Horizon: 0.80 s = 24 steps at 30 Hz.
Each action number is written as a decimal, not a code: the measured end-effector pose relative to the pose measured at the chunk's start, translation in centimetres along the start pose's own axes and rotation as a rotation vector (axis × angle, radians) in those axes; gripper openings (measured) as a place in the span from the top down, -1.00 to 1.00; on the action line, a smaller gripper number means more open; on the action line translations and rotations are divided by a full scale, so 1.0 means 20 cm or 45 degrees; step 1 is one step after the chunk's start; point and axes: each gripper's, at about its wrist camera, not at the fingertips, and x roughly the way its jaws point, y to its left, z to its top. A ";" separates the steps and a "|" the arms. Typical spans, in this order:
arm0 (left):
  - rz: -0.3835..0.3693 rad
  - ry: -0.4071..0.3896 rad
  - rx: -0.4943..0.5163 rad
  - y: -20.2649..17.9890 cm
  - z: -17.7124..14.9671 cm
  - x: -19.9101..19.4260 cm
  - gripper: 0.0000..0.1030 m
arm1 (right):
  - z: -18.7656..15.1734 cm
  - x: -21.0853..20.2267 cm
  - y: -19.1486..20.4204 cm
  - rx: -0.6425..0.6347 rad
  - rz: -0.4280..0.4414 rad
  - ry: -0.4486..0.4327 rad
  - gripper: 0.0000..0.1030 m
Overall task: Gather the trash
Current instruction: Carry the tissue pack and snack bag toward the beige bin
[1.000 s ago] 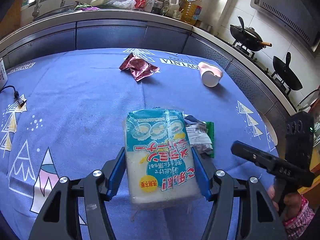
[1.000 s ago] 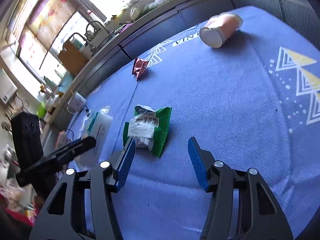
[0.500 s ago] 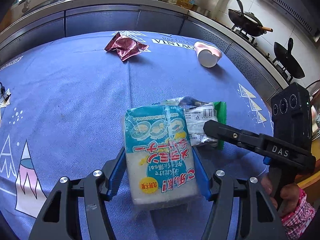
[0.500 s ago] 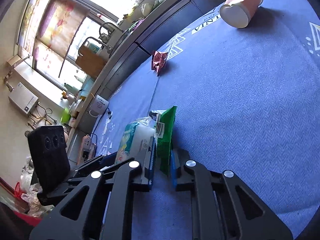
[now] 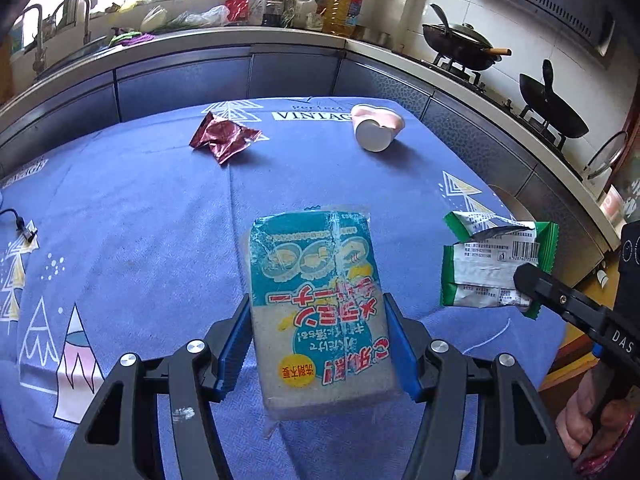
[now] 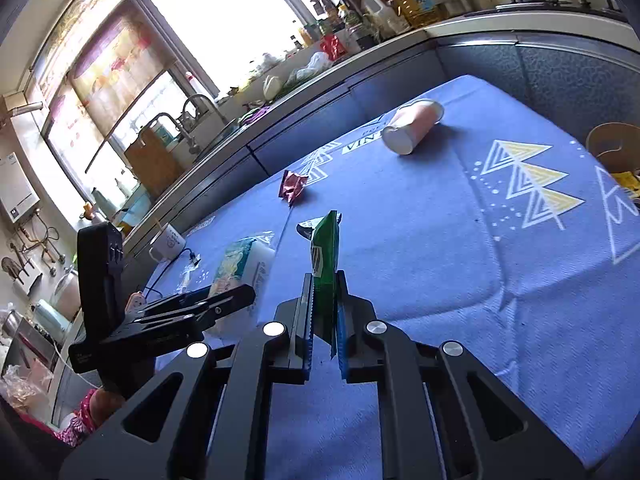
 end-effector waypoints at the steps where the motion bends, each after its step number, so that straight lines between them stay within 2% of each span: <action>1: 0.006 -0.010 0.018 -0.02 0.00 -0.01 -0.21 | -0.01 -0.04 0.00 0.007 -0.022 -0.020 0.83; 11: -0.003 -0.142 0.143 -0.21 0.00 -0.19 -0.21 | -0.10 -0.28 -0.03 0.091 -0.127 -0.122 0.83; 24: 0.065 -0.339 0.150 -0.24 -0.02 -0.39 -0.21 | -0.12 -0.44 0.17 -0.067 -0.178 -0.257 0.83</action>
